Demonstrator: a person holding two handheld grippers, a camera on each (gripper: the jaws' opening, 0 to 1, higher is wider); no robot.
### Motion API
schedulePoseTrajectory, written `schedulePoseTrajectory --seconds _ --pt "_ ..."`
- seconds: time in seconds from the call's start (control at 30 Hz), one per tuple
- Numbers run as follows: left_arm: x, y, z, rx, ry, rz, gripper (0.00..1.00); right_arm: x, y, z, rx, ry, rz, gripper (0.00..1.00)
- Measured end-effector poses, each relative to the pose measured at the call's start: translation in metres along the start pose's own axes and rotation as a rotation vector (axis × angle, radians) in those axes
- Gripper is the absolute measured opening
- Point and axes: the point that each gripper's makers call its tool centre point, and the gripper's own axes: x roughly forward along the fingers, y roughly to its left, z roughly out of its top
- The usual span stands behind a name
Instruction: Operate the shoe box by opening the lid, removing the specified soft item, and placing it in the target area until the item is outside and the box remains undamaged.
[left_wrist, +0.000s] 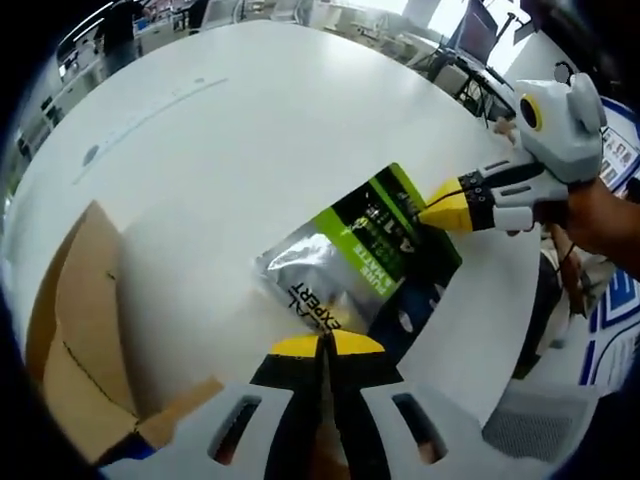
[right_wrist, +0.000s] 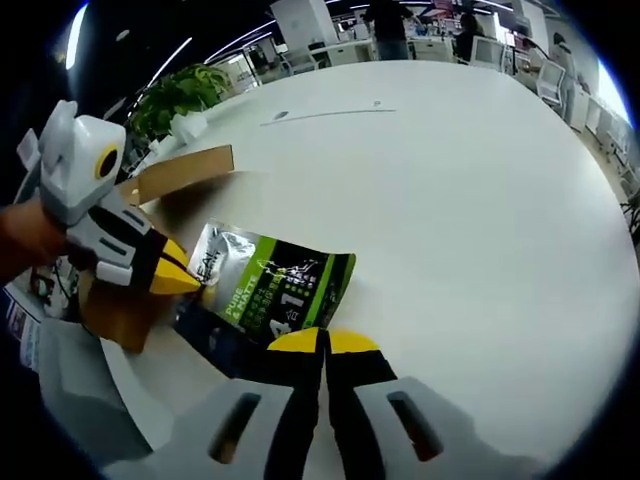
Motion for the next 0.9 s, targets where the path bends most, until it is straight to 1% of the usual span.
schedulePoseTrajectory --seconds 0.13,0.27,0.33,0.5,0.8,0.9 --pt "0.0 0.0 0.0 -0.001 0.004 0.001 0.0 0.001 -0.001 -0.001 -0.005 -0.003 -0.002 0.02" --pt "0.001 0.001 -0.001 -0.001 0.008 0.003 0.01 0.0 -0.003 -0.001 0.0 -0.01 -0.001 0.07" --pt "0.001 0.001 -0.001 0.001 0.009 0.002 0.01 -0.001 -0.004 0.0 -0.005 -0.017 -0.006 0.08" --pt "-0.001 0.001 -0.001 0.007 -0.001 0.01 0.07 -0.004 -0.006 0.002 -0.003 -0.026 -0.013 0.08" --pt "-0.016 -0.002 0.002 -0.006 -0.026 0.003 0.06 -0.01 -0.011 0.005 -0.001 -0.039 -0.036 0.13" --pt "-0.024 -0.006 0.006 -0.006 -0.051 -0.002 0.07 -0.016 -0.012 0.008 -0.001 -0.051 -0.044 0.14"
